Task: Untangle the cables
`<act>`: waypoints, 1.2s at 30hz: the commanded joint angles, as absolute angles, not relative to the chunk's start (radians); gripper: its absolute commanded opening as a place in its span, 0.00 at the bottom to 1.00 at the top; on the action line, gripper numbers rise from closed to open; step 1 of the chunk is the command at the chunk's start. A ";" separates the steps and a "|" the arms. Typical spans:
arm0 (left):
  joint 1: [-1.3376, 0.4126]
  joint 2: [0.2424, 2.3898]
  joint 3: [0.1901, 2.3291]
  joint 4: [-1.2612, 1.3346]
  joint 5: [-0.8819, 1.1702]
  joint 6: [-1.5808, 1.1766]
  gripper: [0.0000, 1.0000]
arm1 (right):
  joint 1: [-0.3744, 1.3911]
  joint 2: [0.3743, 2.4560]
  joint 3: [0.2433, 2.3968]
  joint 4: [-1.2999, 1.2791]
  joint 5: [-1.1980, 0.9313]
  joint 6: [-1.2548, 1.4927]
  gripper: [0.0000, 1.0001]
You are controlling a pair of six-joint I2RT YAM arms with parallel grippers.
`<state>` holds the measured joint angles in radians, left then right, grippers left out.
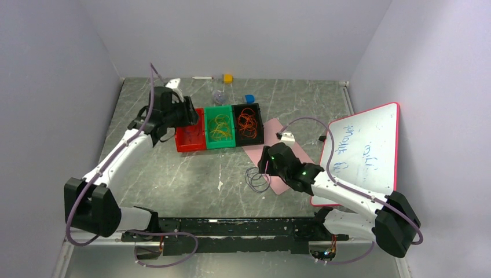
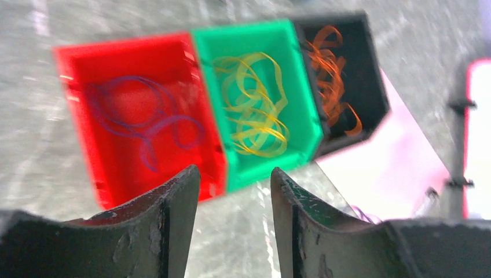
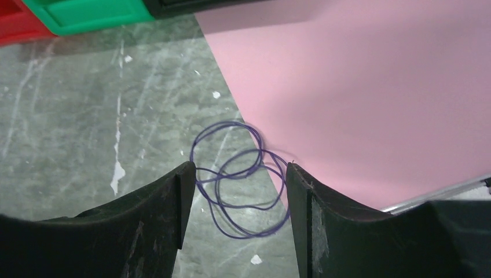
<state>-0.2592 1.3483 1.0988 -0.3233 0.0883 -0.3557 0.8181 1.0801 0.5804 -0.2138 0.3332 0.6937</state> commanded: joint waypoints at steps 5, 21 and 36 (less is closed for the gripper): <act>-0.526 1.269 0.904 -0.147 0.290 -0.416 0.54 | 0.797 1.105 0.623 -0.343 0.338 0.723 0.62; -0.814 1.602 0.960 0.001 0.410 -0.177 0.50 | 0.464 0.921 0.468 -0.255 0.039 0.740 0.61; -0.872 1.760 1.068 -0.034 0.375 -0.014 0.55 | 0.462 0.892 0.446 -0.243 0.022 0.725 0.62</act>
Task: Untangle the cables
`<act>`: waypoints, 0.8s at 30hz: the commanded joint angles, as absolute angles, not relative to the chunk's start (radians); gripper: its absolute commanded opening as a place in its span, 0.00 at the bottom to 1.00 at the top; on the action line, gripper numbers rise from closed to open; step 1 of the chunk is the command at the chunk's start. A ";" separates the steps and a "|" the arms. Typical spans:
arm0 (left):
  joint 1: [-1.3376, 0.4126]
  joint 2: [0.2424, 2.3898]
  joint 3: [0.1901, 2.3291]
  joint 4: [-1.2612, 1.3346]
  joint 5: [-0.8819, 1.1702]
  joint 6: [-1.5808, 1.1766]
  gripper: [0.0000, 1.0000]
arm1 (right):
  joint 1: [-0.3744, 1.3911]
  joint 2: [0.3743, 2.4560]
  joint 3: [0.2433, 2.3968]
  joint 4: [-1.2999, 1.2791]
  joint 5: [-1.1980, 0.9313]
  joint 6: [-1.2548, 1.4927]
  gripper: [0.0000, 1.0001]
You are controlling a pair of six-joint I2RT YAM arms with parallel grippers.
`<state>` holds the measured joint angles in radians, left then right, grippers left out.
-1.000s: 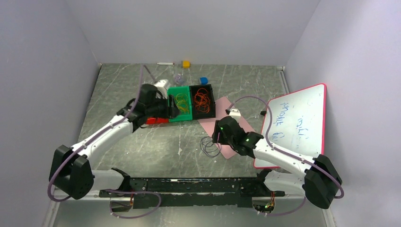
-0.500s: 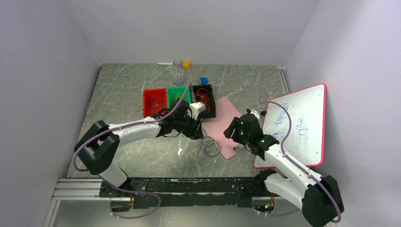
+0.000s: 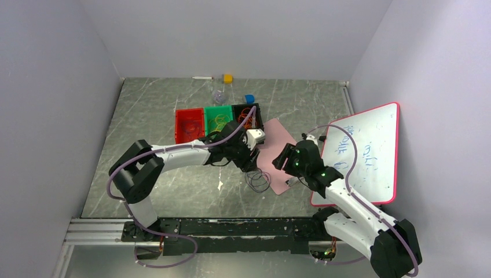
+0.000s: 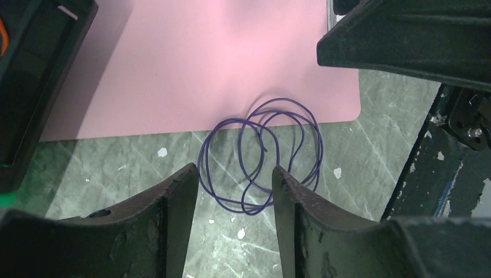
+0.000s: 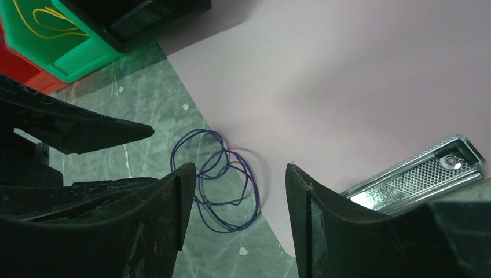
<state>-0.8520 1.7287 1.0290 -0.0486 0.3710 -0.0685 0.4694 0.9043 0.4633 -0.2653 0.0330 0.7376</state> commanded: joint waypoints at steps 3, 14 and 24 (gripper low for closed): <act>-0.882 1.781 1.072 -0.034 0.380 -0.010 0.55 | 0.462 0.896 0.445 -0.238 0.018 0.724 0.62; -0.897 1.836 1.081 -0.038 0.373 -0.012 0.50 | 0.461 0.901 0.443 -0.232 0.014 0.721 0.62; -0.899 1.799 1.078 -0.046 0.359 -0.020 0.43 | 0.462 0.911 0.436 -0.212 0.005 0.723 0.62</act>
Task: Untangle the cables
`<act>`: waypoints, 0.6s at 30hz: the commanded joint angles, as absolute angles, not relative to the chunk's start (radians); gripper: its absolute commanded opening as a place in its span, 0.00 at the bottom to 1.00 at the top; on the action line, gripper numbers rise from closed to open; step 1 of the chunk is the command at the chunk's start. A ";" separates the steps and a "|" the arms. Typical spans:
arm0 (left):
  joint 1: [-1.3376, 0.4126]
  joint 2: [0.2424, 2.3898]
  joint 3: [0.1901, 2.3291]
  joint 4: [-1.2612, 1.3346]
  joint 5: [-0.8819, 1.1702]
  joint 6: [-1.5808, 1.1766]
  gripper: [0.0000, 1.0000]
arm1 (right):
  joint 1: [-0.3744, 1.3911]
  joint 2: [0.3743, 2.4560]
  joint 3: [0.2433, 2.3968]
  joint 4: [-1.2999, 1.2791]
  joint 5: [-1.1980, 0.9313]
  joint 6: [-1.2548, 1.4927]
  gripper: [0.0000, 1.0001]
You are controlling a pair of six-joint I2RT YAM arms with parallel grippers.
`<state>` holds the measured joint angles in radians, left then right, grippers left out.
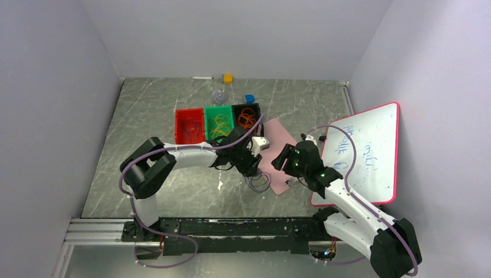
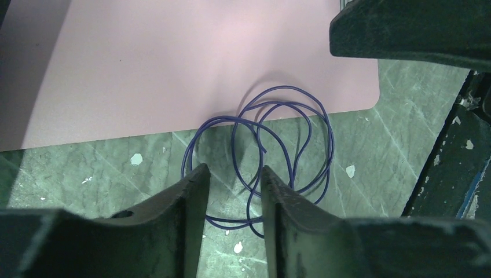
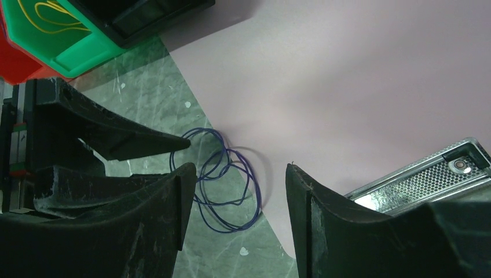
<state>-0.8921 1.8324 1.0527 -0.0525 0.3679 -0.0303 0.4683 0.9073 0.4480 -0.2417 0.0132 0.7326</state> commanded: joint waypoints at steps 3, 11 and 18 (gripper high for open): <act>-0.899 1.803 1.084 -0.053 0.363 -0.026 0.31 | 0.461 0.912 0.436 -0.209 0.002 0.723 0.62; -0.899 1.756 1.096 -0.083 0.331 -0.040 0.07 | 0.462 0.912 0.436 -0.209 0.006 0.721 0.62; -0.899 1.684 1.111 -0.120 0.303 -0.037 0.12 | 0.461 0.920 0.439 -0.199 -0.001 0.721 0.62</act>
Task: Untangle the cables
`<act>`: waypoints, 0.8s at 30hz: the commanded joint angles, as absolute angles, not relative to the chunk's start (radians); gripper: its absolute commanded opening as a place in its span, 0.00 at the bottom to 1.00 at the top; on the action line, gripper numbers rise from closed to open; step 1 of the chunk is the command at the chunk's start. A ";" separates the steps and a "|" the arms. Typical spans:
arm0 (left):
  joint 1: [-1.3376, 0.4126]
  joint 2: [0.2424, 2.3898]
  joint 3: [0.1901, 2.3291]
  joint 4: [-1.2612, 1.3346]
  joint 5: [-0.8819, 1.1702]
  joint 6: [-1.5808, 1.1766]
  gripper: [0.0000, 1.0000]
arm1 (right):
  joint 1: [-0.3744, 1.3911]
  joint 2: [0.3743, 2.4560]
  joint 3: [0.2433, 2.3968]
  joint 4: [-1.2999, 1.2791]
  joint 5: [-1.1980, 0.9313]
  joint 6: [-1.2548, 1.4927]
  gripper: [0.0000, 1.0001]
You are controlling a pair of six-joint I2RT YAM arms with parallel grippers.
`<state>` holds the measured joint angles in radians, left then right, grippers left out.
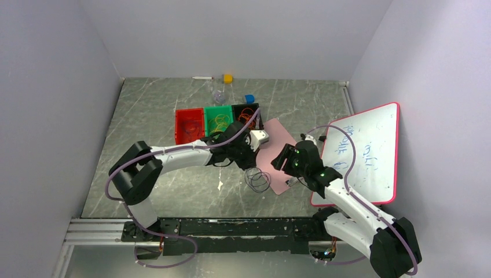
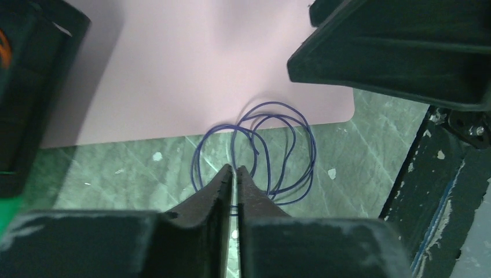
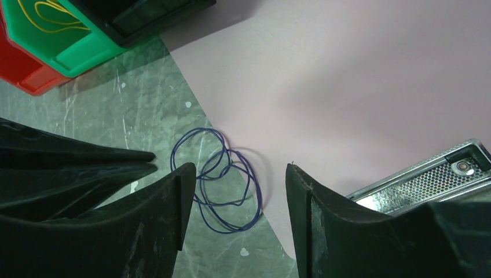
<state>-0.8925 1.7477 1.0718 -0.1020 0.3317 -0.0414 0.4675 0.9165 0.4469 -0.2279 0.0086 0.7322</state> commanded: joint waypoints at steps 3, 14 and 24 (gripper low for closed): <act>-0.899 1.667 1.106 -0.120 0.319 -0.039 0.40 | 0.462 0.922 0.439 -0.195 -0.005 0.721 0.62; -0.935 1.730 1.095 -0.107 0.378 -0.027 0.60 | 0.462 0.931 0.438 -0.190 -0.011 0.721 0.62; -0.950 1.807 1.085 -0.103 0.318 -0.022 0.56 | 0.461 0.938 0.444 -0.193 -0.008 0.714 0.62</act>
